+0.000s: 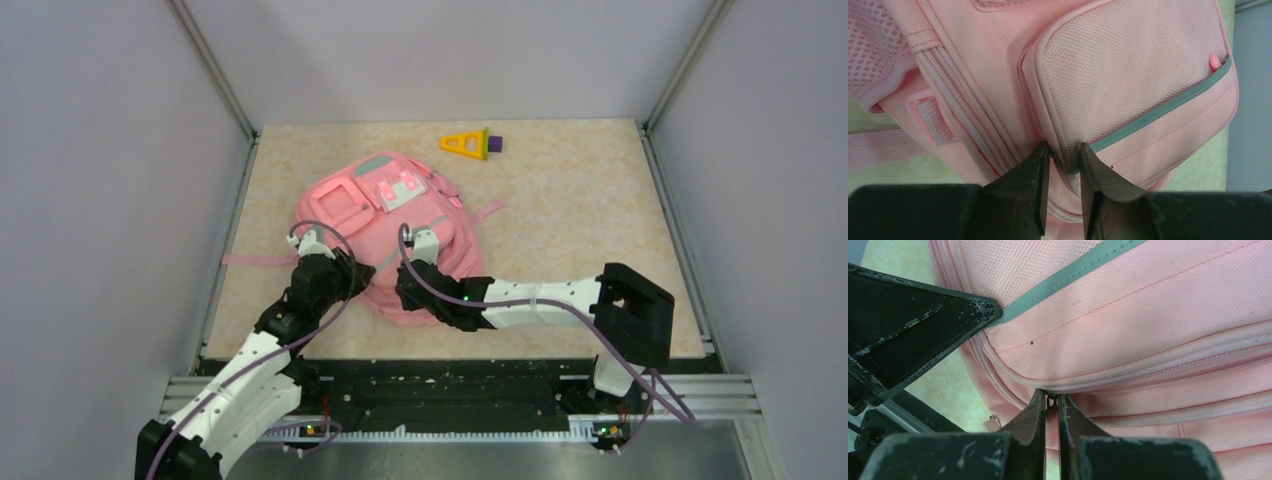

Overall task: Pack the student bag
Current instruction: Zip the student bag at the center of the board.

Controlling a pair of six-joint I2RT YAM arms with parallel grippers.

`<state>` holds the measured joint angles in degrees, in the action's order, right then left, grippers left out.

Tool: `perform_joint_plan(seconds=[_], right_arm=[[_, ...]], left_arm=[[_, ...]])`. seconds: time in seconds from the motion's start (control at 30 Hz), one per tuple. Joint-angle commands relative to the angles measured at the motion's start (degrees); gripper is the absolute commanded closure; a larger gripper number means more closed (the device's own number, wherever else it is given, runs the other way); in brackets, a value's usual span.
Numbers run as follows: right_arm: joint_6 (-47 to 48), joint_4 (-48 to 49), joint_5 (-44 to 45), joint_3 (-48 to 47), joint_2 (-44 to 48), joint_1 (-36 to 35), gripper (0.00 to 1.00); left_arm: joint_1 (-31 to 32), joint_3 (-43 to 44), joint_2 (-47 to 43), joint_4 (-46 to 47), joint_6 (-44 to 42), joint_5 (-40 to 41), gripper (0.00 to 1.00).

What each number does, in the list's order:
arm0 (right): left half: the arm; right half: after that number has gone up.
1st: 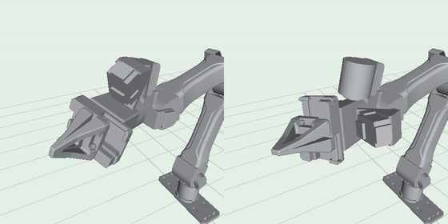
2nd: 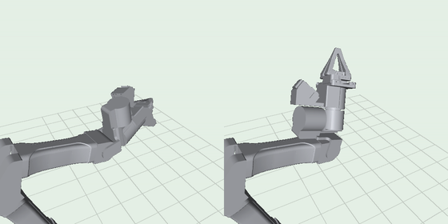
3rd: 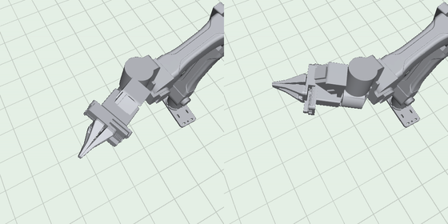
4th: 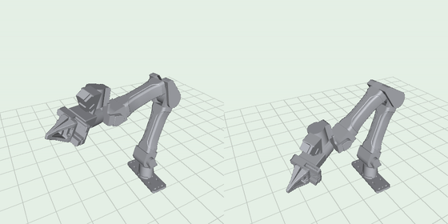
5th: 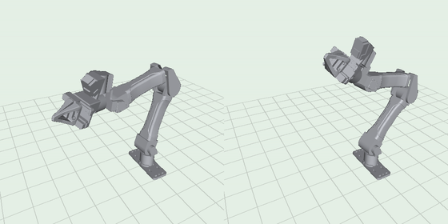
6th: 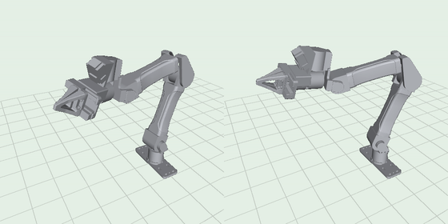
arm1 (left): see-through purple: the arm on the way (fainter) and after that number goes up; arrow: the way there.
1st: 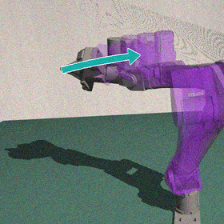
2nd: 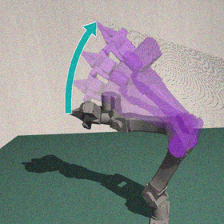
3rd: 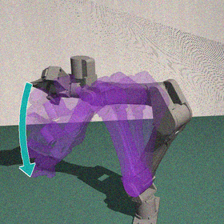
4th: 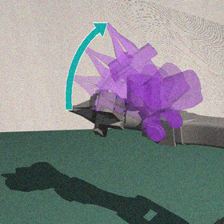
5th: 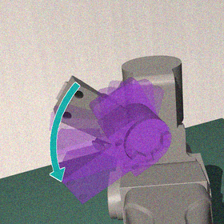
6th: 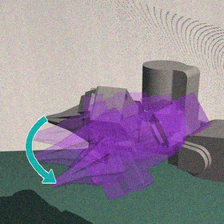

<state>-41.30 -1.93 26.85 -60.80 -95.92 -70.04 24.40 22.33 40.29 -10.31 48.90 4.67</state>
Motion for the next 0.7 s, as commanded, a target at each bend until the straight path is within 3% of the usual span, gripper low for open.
perform_joint_plan(seconds=[0.0, 0.3, 0.5, 0.67], right_arm=[[0.1, -1.55, 8.49, 0.88, 3.24, 0.25, 1.0], [3.58, -7.43, 16.42, 3.7, 7.08, 0.94, 1.0], [6.54, -9.2, 16.47, 6.85, 11.27, 5.25, 1.0], [13.64, -0.5, 6.86, 13.07, 17.1, 12.29, 1.0]], left_arm=[[-0.56, -1.11, 0.85, 1.75, -2.82, 5.16, 0.75], [-1.44, -2.63, 0.17, 0.92, -6.3, 12.0, 1.0], [-2.26, -2.12, 0.04, -0.1, -9.06, 14.15, 1.0], [-3.15, -1.42, -0.37, -0.82, -11.28, 14.47, 1.0]])
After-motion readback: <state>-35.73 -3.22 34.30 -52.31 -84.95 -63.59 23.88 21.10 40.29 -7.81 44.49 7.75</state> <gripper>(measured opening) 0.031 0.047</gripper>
